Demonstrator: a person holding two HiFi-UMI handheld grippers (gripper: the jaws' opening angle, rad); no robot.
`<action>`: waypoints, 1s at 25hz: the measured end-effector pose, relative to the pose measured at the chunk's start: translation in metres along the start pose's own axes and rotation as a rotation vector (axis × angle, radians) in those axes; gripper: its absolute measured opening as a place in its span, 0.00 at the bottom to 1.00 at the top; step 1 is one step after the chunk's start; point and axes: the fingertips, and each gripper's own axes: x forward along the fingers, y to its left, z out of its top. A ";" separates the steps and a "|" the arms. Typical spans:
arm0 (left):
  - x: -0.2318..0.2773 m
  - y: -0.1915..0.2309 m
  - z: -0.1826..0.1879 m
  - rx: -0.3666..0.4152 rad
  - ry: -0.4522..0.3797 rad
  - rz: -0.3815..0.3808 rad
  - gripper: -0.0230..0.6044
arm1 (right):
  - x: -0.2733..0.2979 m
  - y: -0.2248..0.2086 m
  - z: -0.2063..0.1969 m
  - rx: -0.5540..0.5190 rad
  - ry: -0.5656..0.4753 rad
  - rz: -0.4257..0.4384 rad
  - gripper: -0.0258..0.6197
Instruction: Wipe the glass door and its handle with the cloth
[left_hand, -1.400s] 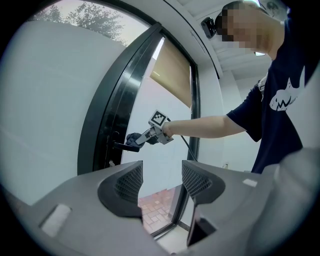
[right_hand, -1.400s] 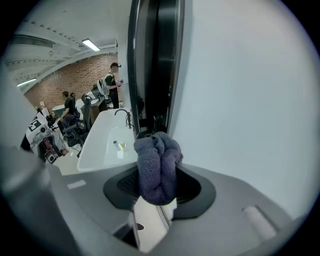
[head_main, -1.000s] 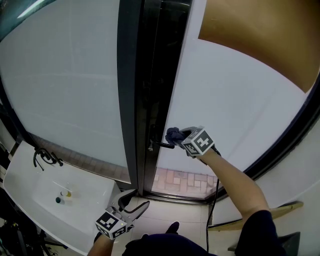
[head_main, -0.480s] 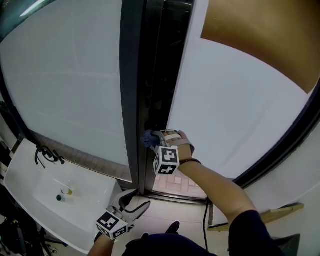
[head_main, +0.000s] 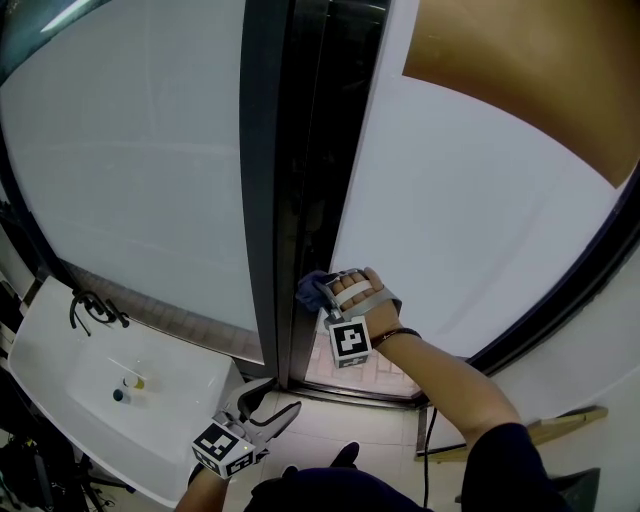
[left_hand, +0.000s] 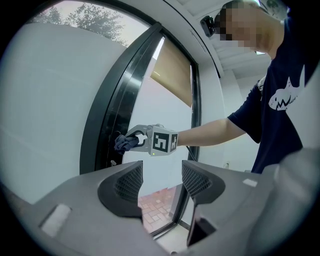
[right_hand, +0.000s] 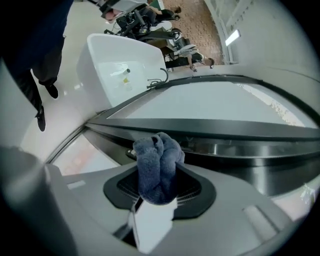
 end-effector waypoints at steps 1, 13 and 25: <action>0.002 0.000 0.000 0.000 0.001 -0.004 0.42 | -0.002 0.003 -0.004 -0.011 0.004 -0.001 0.27; 0.013 -0.002 0.000 0.011 0.018 -0.041 0.42 | -0.036 0.039 -0.066 -0.013 0.085 0.036 0.27; 0.013 0.001 -0.002 0.009 0.015 -0.034 0.42 | -0.039 -0.008 -0.002 0.015 -0.018 -0.077 0.27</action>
